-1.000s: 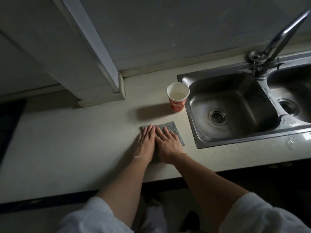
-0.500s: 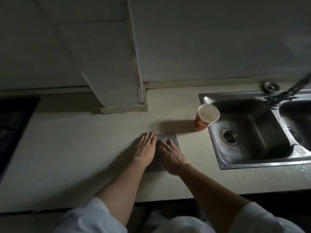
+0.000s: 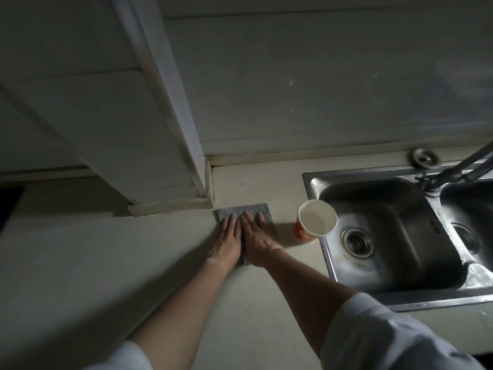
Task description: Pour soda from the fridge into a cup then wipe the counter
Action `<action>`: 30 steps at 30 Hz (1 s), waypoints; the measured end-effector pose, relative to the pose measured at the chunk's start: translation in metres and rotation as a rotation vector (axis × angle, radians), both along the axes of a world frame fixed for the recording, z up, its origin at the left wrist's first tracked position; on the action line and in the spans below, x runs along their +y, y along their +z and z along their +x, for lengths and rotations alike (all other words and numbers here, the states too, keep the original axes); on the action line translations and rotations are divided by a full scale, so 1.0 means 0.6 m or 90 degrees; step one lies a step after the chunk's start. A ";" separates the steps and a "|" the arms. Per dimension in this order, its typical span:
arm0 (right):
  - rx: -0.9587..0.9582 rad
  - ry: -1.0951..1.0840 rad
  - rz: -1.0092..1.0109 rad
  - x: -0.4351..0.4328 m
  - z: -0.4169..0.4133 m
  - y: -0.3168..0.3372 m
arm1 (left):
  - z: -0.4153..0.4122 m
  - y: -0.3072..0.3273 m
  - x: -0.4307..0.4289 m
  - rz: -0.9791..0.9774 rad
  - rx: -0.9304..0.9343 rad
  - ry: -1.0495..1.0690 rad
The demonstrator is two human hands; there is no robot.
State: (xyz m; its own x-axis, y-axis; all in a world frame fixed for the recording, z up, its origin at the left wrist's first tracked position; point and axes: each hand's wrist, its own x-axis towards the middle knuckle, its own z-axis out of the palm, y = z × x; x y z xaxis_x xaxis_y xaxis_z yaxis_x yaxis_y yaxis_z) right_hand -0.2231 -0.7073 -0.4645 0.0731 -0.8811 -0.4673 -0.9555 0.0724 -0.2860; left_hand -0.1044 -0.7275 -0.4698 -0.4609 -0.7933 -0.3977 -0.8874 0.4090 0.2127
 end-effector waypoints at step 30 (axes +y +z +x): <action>-0.017 -0.135 -0.074 -0.189 -0.038 0.038 | -0.045 0.010 -0.182 -0.116 -0.128 0.030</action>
